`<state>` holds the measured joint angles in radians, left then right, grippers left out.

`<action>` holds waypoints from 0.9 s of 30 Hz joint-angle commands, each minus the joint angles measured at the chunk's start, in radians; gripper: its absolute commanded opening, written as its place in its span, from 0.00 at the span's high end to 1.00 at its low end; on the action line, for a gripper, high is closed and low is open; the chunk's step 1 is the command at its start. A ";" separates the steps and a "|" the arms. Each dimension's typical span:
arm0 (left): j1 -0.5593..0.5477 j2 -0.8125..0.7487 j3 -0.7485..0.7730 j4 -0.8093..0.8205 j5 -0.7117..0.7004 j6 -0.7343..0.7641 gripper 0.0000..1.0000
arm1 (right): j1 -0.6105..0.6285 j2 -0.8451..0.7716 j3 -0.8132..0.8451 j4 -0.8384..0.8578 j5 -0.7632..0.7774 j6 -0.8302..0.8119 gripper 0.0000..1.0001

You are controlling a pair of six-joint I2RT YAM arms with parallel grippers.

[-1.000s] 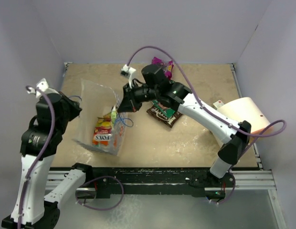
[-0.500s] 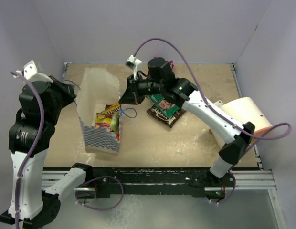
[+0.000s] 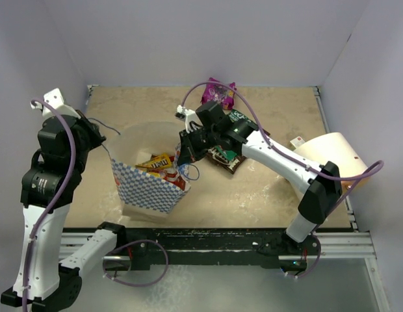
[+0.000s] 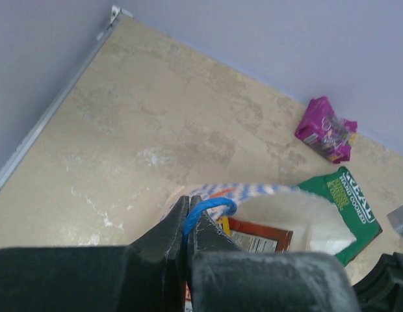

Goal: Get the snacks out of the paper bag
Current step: Adjust the paper bag at the center of the board.

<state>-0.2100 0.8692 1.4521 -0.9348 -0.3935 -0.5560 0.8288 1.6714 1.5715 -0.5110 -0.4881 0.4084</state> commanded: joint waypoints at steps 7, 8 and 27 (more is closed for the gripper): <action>0.000 0.133 0.213 0.340 -0.050 0.259 1.00 | -0.002 0.112 0.285 -0.049 0.008 -0.054 0.94; 0.000 0.135 0.213 0.349 -0.037 0.261 1.00 | -0.002 0.109 0.282 -0.043 0.006 -0.055 0.94; 0.000 -0.105 -0.080 0.193 0.297 0.091 1.00 | 0.003 -0.032 -0.081 -0.026 0.063 -0.196 0.65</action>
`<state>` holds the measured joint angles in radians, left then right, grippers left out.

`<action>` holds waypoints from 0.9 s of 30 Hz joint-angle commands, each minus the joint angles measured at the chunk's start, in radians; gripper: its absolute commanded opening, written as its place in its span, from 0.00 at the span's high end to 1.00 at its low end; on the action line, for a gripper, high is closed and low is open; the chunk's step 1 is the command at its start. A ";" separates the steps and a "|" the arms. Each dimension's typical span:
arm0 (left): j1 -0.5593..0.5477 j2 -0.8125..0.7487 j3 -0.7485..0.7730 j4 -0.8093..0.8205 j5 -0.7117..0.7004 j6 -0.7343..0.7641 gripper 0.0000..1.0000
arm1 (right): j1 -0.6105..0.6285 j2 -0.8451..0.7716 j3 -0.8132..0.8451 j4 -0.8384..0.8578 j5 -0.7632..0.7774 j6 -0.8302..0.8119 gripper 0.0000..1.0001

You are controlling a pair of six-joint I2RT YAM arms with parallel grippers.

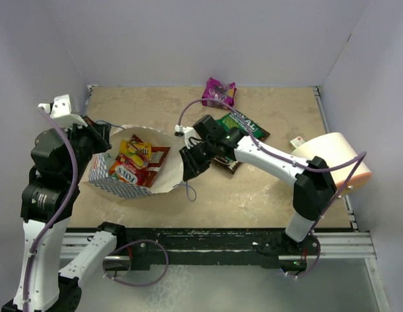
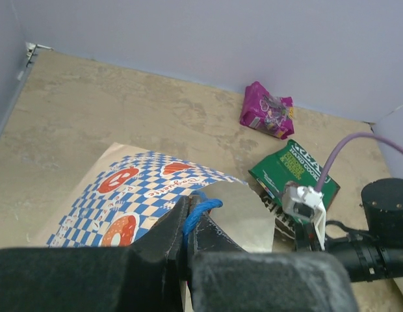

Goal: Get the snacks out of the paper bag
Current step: Adjust the paper bag at the center of the board.

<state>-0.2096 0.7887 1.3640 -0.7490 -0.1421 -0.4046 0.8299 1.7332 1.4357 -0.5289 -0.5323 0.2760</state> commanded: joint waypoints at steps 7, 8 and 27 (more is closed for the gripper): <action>0.000 0.003 0.043 0.010 0.088 -0.069 1.00 | 0.003 -0.214 0.015 0.126 0.207 -0.319 0.45; 0.000 0.006 0.053 0.011 0.099 -0.063 1.00 | 0.003 -0.226 0.010 0.157 0.172 -0.390 0.44; 0.000 0.008 0.037 0.039 0.274 -0.038 1.00 | 0.112 0.014 -0.044 0.329 0.039 -1.567 0.35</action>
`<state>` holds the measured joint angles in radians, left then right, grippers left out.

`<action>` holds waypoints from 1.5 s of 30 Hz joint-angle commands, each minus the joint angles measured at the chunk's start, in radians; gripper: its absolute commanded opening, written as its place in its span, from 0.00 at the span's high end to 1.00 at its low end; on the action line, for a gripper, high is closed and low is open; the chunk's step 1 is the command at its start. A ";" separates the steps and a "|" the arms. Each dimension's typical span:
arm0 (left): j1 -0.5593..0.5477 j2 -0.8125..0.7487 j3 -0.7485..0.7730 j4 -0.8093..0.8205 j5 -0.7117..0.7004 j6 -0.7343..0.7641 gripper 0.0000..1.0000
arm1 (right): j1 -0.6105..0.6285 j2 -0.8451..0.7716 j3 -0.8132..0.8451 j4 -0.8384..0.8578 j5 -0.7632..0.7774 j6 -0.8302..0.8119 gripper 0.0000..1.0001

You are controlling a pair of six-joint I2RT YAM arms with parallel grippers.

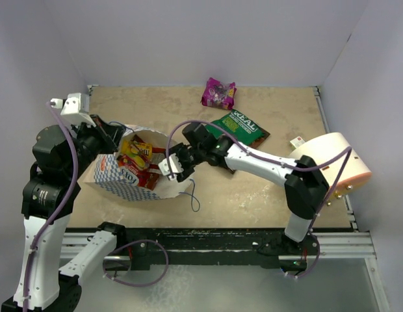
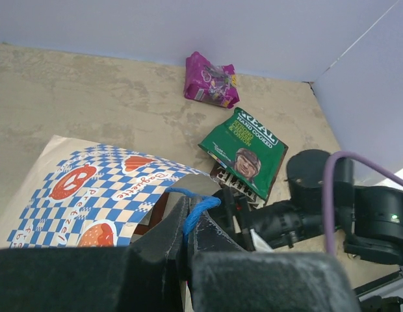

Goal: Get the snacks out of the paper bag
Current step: Adjust the paper bag at the center of the board, then take out the snack from the paper bag.

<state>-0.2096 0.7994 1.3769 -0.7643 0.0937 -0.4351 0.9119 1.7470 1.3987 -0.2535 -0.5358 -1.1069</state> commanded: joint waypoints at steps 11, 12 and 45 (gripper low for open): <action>-0.001 -0.021 0.063 -0.003 0.028 0.000 1.00 | 0.067 0.162 -0.032 0.306 0.206 -0.288 0.32; -0.001 -0.020 0.066 -0.006 0.030 -0.002 1.00 | 0.071 0.181 -0.028 0.326 0.214 -0.290 0.32; 0.000 0.003 0.087 -0.010 -0.173 0.098 1.00 | 0.104 0.071 0.211 0.052 0.173 -0.061 1.00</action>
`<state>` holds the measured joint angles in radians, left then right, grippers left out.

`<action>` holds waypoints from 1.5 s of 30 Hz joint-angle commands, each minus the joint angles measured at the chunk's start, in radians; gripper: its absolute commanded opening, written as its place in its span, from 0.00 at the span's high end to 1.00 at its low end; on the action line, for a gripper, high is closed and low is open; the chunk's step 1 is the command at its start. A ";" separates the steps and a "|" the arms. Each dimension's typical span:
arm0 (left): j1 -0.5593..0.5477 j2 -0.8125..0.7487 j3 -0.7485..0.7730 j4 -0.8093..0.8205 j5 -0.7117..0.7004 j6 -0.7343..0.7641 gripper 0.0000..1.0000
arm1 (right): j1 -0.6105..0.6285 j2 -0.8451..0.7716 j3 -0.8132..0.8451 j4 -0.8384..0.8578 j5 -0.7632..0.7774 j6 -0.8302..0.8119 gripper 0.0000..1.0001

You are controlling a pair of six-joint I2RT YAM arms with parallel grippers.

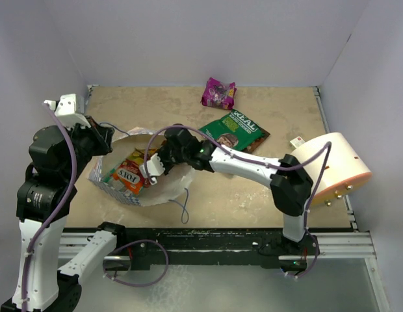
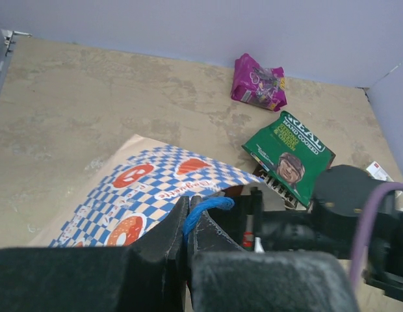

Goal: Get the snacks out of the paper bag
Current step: Take out the snack from the paper bag, then place the snack at the center of the board.

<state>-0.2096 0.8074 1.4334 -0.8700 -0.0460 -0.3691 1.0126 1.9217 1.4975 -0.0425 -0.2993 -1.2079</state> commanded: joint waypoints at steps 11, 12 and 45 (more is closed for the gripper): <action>0.000 0.020 0.050 0.044 -0.204 -0.078 1.00 | 0.003 -0.158 0.335 -0.398 -0.082 0.282 1.00; 0.000 0.031 0.064 0.034 -0.218 -0.085 1.00 | 0.002 -0.169 0.354 -0.408 -0.102 0.311 1.00; 0.000 0.062 0.060 -0.014 -0.322 -0.110 1.00 | -0.424 -0.320 0.660 -0.657 0.595 1.191 1.00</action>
<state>-0.2100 0.8829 1.4792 -0.9085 -0.3523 -0.4644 0.6483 1.5284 2.0975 -0.6693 0.2161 -0.0948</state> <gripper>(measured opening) 0.006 0.004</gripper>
